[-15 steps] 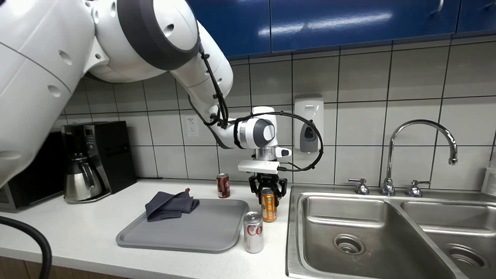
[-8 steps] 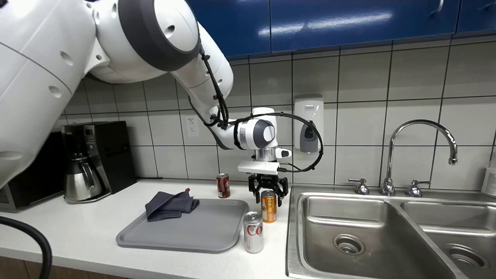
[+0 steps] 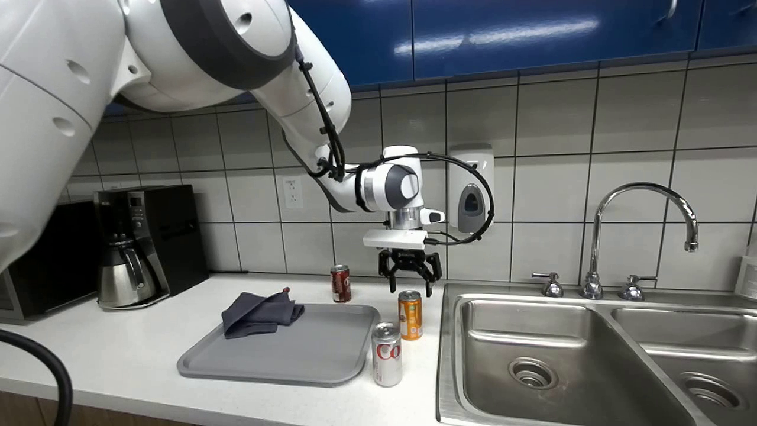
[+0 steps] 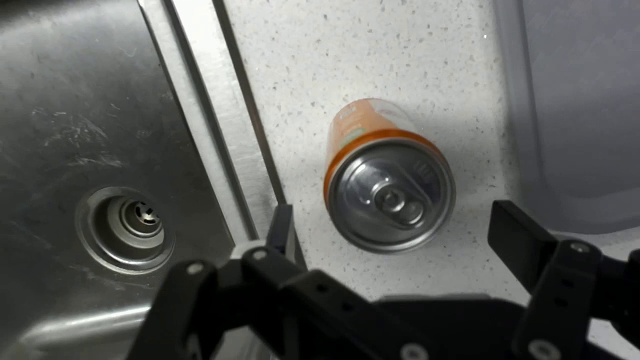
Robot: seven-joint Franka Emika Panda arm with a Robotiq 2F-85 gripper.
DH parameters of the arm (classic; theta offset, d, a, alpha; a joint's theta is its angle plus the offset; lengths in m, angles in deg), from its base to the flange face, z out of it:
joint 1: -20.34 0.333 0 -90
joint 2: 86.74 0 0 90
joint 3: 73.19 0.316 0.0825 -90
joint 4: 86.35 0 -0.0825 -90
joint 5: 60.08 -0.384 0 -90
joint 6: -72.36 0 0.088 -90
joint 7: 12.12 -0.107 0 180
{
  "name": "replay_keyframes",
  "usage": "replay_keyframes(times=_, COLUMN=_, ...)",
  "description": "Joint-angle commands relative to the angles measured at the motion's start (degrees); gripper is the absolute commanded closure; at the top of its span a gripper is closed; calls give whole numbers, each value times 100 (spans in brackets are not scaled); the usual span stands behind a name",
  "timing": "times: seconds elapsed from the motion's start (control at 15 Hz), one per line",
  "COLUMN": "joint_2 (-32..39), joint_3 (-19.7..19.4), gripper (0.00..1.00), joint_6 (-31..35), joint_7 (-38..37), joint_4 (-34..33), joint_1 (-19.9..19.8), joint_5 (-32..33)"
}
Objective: Pick up the silver coke can and put it on the kitchen counter, pick up the orange fanta can and put it on the kitchen counter
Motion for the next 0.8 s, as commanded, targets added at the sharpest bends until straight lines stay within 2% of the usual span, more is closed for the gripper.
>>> replay_keyframes(times=0.0, joint_2=-491, joint_3=74, gripper=0, joint_6=-195, joint_7=246, joint_4=291, joint_1=-93, joint_5=-56)
replay_keyframes(times=0.73, joint_2=-1643, joint_3=36, gripper=0, joint_6=-106, joint_7=477, joint_4=1405, joint_1=-40, joint_5=-75)
